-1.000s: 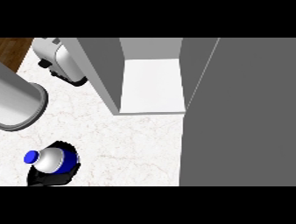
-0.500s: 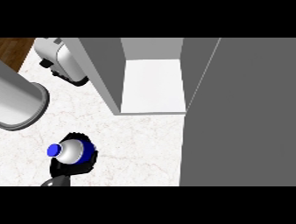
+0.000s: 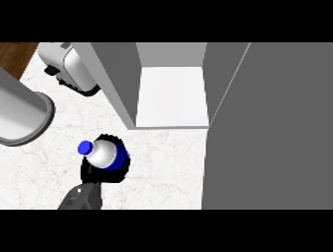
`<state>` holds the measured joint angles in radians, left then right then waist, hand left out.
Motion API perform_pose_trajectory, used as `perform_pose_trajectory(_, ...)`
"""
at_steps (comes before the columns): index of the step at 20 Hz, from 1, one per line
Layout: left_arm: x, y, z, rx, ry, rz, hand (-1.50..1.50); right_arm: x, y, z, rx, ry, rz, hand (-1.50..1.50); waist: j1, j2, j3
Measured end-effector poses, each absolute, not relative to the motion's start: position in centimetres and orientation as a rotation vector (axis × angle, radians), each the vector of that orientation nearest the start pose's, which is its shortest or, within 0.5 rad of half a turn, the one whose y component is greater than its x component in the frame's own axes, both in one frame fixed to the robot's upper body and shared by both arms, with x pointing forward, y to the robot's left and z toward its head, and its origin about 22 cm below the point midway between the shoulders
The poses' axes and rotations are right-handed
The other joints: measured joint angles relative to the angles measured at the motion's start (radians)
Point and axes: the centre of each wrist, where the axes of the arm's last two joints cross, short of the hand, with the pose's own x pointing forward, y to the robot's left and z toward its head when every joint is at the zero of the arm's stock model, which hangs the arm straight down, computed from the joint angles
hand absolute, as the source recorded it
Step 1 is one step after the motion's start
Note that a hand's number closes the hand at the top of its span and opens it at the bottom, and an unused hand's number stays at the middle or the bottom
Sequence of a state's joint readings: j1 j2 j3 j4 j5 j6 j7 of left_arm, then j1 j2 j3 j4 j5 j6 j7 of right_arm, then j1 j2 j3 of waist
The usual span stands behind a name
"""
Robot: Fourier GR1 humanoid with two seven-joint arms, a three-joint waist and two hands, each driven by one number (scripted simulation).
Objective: Pick up the bottled water, place it into the cabinet and close the cabinet
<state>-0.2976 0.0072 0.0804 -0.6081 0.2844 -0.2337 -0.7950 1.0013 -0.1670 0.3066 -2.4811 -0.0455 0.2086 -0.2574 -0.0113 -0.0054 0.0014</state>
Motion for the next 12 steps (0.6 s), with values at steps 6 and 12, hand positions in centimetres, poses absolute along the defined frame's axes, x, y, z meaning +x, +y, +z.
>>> perform_pose_trajectory(6,28.1,18.0,-10.9,-0.349,-1.686,0.244,1.5,3.4,-23.4,10.3,0.152,-1.798,0.097,-1.5,-0.001,0.0,-0.001)
perform_pose_trajectory(12,30.7,14.3,-6.2,-0.288,-1.745,0.143,1.5,3.2,-23.4,10.3,0.155,-1.792,0.087,-1.5,-0.005,0.0,-0.001)
